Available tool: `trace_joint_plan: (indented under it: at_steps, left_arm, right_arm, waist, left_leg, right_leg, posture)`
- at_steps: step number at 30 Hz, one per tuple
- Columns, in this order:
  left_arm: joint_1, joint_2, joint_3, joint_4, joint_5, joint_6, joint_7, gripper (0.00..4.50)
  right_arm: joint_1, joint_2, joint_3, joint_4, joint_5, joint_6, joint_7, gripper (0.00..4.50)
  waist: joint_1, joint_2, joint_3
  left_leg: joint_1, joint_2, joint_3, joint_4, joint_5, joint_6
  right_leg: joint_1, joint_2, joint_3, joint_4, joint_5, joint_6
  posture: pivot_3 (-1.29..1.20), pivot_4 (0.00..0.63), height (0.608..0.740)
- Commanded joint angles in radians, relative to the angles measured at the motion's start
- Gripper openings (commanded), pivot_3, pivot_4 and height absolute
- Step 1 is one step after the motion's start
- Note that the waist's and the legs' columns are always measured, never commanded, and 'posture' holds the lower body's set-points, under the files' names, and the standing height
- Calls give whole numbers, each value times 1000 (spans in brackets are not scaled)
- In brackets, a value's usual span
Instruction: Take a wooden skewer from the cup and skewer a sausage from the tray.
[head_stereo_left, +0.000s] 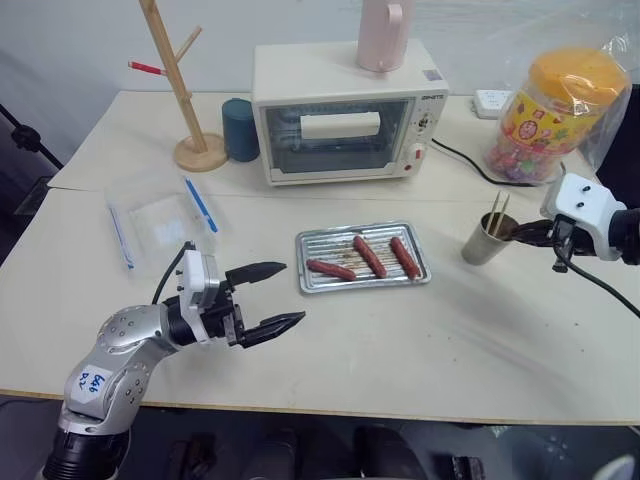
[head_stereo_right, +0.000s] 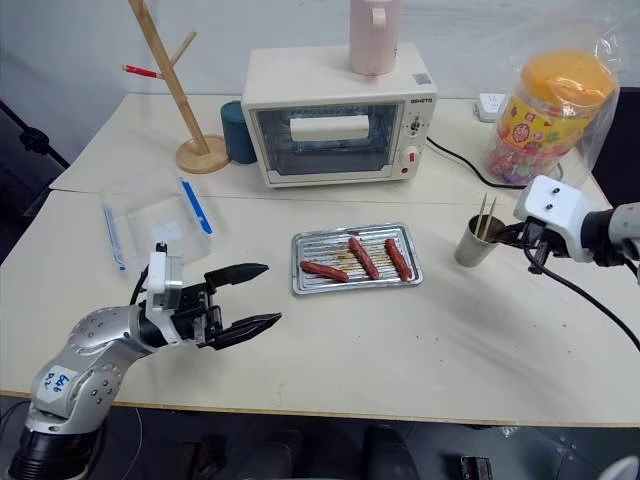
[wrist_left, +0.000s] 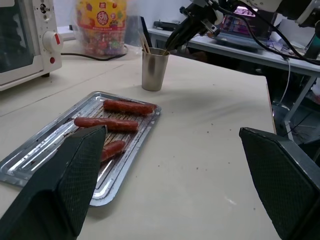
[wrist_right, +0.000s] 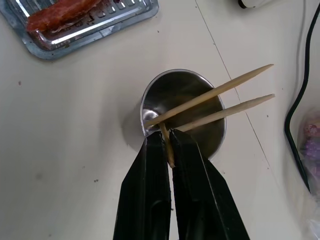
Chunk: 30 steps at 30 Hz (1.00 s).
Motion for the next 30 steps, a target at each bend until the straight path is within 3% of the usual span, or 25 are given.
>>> trace_joint_plan:
  at_steps: [1, 4, 9, 12, 17, 20, 25, 30]
  left_arm:
    - [-11, -8, -4, 0, 11, -31, -16, 4500]
    - [-20, -15, -11, 24, 16, -46, -36, 4500]
    - [-45, 1, -13, 48, -53, 20, -91, 4500]
    - [-87, -6, -14, 67, -84, 64, -102, 4500]
    - [-153, -43, -17, 97, -121, 107, -102, 4500]
    - [-174, -58, -33, 99, -129, 130, -110, 4500]
    - [-180, -85, -19, 65, -192, 193, -78, 4500]
    - [-194, -121, -17, 35, -248, 236, -35, 4500]
  right_arm:
    - [-67, -85, -109, -6, 89, 24, 111, 44]
    - [-97, -164, -180, 2, 190, 26, 278, 44]
    - [-171, -211, -248, -3, 319, 171, 355, 44]
    - [-126, -180, -281, -112, 442, 320, 349, 44]
    - [3, -10, -330, -357, 665, 516, 213, 44]
    - [54, 162, -310, -502, 798, 587, 80, 44]
    - [72, 334, -280, -624, 898, 635, -90, 44]
    - [74, 431, -217, -664, 917, 646, -171, 44]
  waist:
    - [0, 1, 0]
    - [3, 4, 2]
    - [0, 4, 3]
    - [-2, 4, 3]
    - [-1, 3, 2]
    - [3, 3, 3]
    - [4, 2, 3]
    - [3, 2, 3]
  left_leg:
    - [0, 0, 0, 0, 0, 0]
    - [0, 0, 0, 0, 0, 0]
    - [0, 0, 0, -1, 0, 0]
    - [0, 0, 0, 0, 0, 0]
    - [0, 1, 0, 1, 0, 0]
    - [-1, 1, -1, 3, 0, 0]
    - [-3, 0, -2, 8, 0, 0]
    - [-3, 0, -3, 10, 0, 0]
  right_leg:
    - [0, 0, 0, 0, 0, 0]
    - [0, 0, 0, 0, 0, 0]
    - [0, 0, 0, -1, 0, 0]
    - [0, 0, 0, -1, 0, 0]
    - [0, 0, 0, 2, 0, 0]
    - [-1, 0, -1, 3, 0, 0]
    - [-1, 0, -2, 5, 0, 0]
    - [0, -1, -2, 6, 0, 0]
  posture:
    - [0, 150, 740]
    - [0, 150, 740]
    - [0, 150, 740]
    - [0, 150, 740]
    - [0, 150, 740]
    - [0, 150, 740]
    - [0, 150, 740]
    - [0, 150, 740]
